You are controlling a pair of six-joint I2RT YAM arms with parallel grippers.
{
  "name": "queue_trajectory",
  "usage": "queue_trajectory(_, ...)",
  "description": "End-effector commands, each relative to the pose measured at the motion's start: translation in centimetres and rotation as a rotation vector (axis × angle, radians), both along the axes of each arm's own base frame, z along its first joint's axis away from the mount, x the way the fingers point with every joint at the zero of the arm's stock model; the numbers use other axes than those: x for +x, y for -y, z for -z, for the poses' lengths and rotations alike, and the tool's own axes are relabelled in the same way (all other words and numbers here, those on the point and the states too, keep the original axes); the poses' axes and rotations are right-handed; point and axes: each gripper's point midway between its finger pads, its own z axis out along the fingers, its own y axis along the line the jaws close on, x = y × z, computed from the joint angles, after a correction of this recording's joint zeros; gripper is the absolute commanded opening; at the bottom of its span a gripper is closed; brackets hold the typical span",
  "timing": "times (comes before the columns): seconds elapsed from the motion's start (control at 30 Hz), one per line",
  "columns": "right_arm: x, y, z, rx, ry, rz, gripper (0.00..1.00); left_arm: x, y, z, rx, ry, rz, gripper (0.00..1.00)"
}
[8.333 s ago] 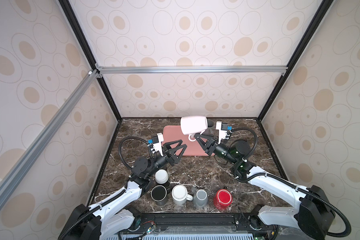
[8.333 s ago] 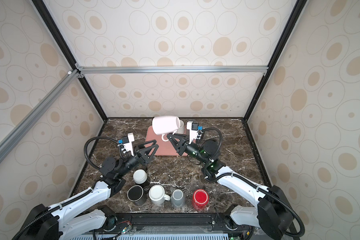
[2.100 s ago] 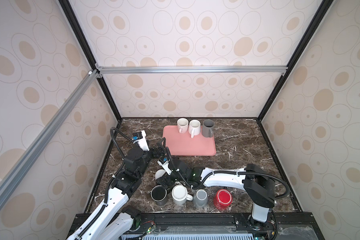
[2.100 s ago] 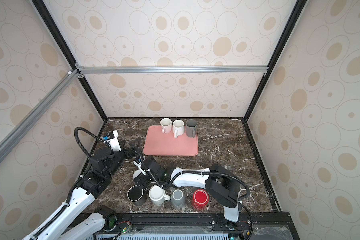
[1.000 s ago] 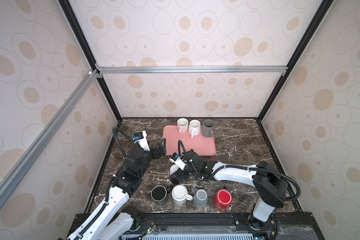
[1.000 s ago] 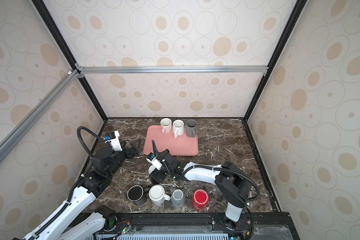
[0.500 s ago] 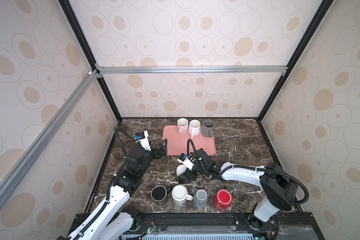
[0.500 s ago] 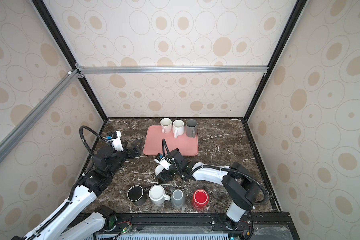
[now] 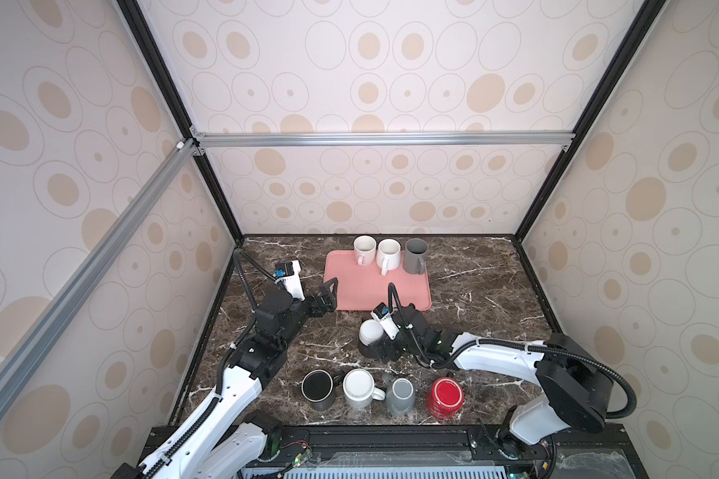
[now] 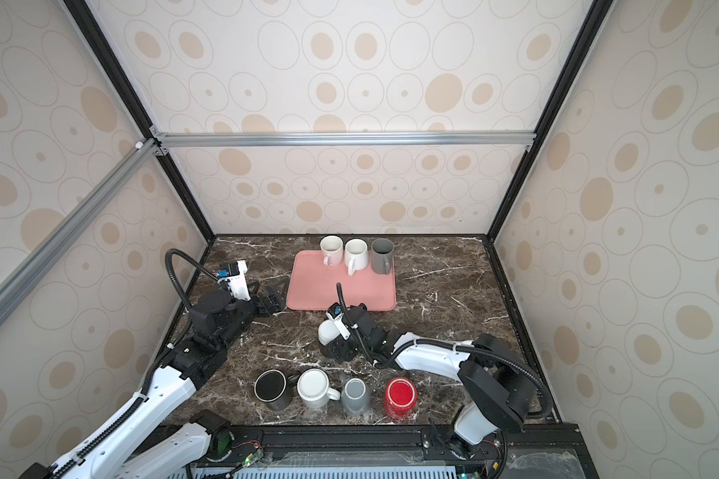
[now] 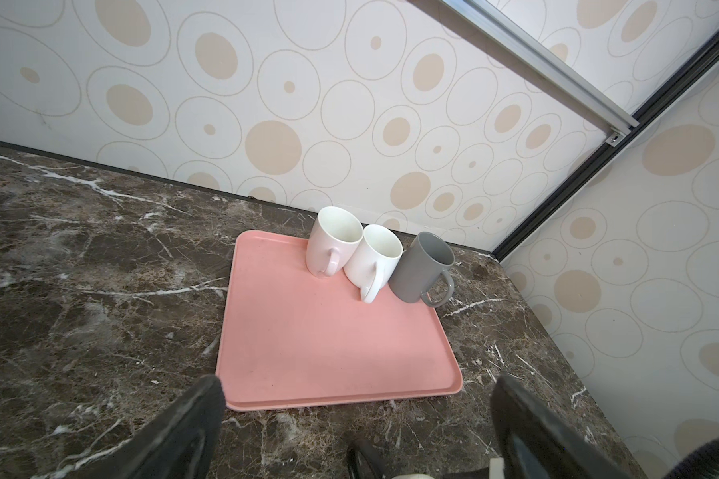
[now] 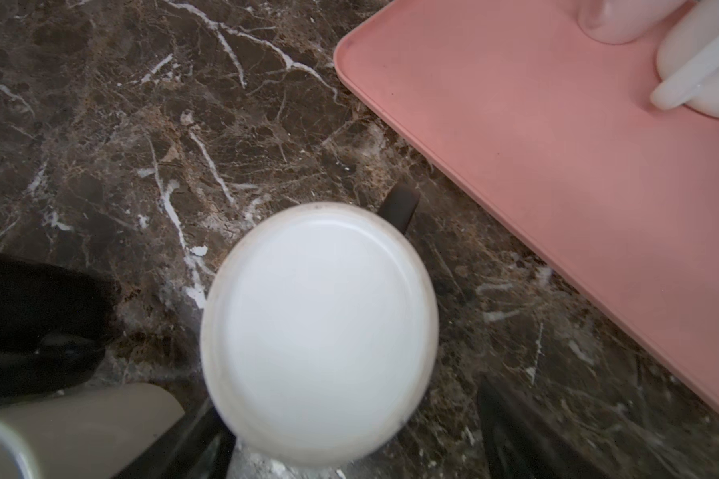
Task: Turn the mug right side up
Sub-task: 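Lower the right gripper and grasp the upside-down black mug, then lift the black mug with the right gripper toward the left gripper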
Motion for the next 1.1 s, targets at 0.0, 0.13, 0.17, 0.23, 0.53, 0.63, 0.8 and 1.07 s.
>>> queue_trajectory(0.0,0.7,2.2,0.4,-0.028,0.004,0.116,0.90,0.2,0.5,-0.2,-0.022,0.010,0.026,0.99)
queue_trajectory(0.13,1.3,3.8,0.9,-0.026,-0.031,0.200,0.90,0.4,1.4,0.5,-0.020,-0.013,0.067,0.99)
queue_trajectory(0.17,1.5,4.1,0.9,-0.023,-0.034,0.210,0.90,0.4,1.6,0.8,-0.020,-0.020,0.075,0.99)
queue_trajectory(0.23,1.5,4.3,0.3,-0.005,-0.028,0.206,0.92,0.4,1.8,0.9,-0.022,-0.026,0.085,0.99)
queue_trajectory(0.53,0.5,0.9,-4.5,0.165,-0.045,0.092,0.96,0.5,2.1,1.8,-0.014,-0.043,0.098,0.99)
queue_trajectory(0.63,1.3,-0.3,-5.2,0.153,-0.031,0.130,0.97,0.5,2.3,2.1,-0.018,-0.054,0.106,0.98)
queue_trajectory(0.8,3.1,-1.8,-4.3,0.104,-0.089,0.276,0.99,0.4,2.0,2.1,-0.021,-0.053,0.092,0.98)
queue_trajectory(1.07,3.4,-1.9,-2.4,-0.005,-0.073,0.352,0.98,0.1,1.6,2.1,-0.022,-0.048,0.080,0.98)
